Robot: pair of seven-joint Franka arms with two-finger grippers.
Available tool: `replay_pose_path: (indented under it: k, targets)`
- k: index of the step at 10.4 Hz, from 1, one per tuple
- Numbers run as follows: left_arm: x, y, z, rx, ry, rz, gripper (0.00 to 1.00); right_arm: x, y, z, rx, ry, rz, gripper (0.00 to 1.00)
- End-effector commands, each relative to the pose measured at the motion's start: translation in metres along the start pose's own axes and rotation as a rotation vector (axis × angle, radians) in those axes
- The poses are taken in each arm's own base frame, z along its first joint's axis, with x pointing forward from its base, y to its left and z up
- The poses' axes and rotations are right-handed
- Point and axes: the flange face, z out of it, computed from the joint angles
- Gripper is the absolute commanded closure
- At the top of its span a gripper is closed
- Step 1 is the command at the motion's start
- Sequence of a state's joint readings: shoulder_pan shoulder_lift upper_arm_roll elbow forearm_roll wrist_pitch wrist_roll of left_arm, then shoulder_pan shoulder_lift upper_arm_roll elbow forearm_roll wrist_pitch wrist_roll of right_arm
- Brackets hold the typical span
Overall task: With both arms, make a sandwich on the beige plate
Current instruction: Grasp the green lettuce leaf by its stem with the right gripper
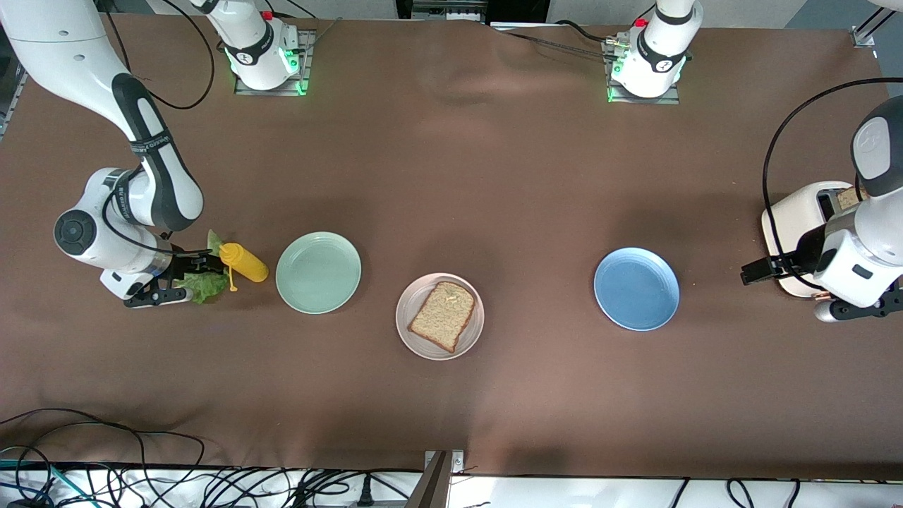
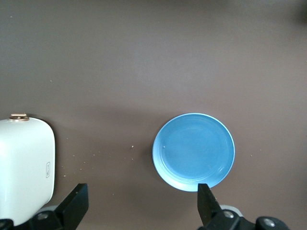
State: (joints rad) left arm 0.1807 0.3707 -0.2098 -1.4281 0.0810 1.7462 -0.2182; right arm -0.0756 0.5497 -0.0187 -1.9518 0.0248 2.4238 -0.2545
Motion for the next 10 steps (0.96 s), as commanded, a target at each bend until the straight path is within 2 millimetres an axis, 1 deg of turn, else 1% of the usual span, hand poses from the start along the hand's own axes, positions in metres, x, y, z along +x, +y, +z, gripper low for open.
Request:
replay_pose_path:
  k: [1,2,3,4,5,6,7,9,10]
  targets:
    - [-0.010,-0.001,-0.006,0.024,-0.020,0.005,0.00,-0.004,0.003,0.012,0.033,0.004,0.004,0.15]
    - [-0.010,-0.001,-0.008,0.023,-0.018,0.005,0.00,-0.005,0.009,0.009,0.038,0.009,-0.052,0.54]
    - [-0.010,-0.002,-0.012,0.019,-0.012,0.010,0.00,-0.005,0.018,0.005,0.045,0.013,-0.093,0.82]
    - [-0.010,0.002,-0.014,0.020,-0.008,0.019,0.00,-0.003,0.020,-0.005,0.056,-0.002,-0.112,1.00]
    - [-0.014,0.027,-0.019,0.019,0.004,0.053,0.00,-0.001,0.020,-0.019,0.070,-0.026,-0.115,1.00]
    - [-0.018,0.046,-0.018,0.022,0.003,0.073,0.00,0.004,0.020,-0.036,0.081,-0.046,-0.122,1.00]
    - [-0.019,0.048,-0.020,0.015,0.004,0.051,0.00,0.010,0.022,-0.065,0.091,-0.059,-0.126,1.00]
    - [-0.019,0.049,-0.018,0.016,-0.005,-0.002,0.00,0.026,0.023,-0.132,0.115,-0.099,-0.141,1.00]
    - [-0.019,0.047,-0.018,0.023,-0.006,-0.010,0.00,0.031,0.023,-0.158,0.123,-0.116,-0.148,1.00]
